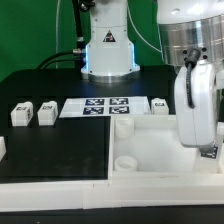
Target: Assemble one leg
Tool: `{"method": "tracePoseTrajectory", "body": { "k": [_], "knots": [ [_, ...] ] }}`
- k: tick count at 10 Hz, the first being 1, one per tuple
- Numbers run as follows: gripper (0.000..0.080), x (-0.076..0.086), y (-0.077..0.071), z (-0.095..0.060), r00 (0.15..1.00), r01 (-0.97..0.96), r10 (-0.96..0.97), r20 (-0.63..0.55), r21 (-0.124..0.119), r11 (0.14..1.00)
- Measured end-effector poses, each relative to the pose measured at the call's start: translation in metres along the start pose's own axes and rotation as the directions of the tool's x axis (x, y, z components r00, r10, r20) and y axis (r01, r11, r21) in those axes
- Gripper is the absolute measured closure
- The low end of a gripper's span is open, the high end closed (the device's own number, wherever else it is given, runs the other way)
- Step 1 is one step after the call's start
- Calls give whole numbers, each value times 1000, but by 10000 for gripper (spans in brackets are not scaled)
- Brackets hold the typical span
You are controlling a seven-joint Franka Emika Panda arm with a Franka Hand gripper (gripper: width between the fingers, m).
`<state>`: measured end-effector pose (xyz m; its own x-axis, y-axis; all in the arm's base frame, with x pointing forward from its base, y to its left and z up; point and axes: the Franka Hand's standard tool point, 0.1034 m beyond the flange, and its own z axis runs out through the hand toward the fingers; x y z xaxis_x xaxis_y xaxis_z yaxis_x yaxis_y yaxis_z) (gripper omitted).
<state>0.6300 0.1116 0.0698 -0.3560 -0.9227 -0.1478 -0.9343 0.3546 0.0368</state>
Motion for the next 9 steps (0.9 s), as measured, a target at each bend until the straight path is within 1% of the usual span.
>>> {"method": "tracePoseTrajectory", "body": {
  "k": [2,3,4,5,6,7,8,9],
  "knots": [
    [505,1,1,1,1000,24,-24,-4,-3,1000],
    [338,0,1,2,1000,26,-26,-5,-4,1000],
    [338,-1,2,1,1000,29,-29,-4,-3,1000],
    [189,-4,6,-3,999,36,-36,-1,-3,999],
    [158,-7,13,-11,999,41,-41,4,-1,999],
    [158,-9,17,-19,999,45,-45,10,1,999],
    [151,-13,20,-30,999,50,-51,19,9,999],
    [151,-12,20,-28,999,51,-51,17,7,999]
  ]
}}
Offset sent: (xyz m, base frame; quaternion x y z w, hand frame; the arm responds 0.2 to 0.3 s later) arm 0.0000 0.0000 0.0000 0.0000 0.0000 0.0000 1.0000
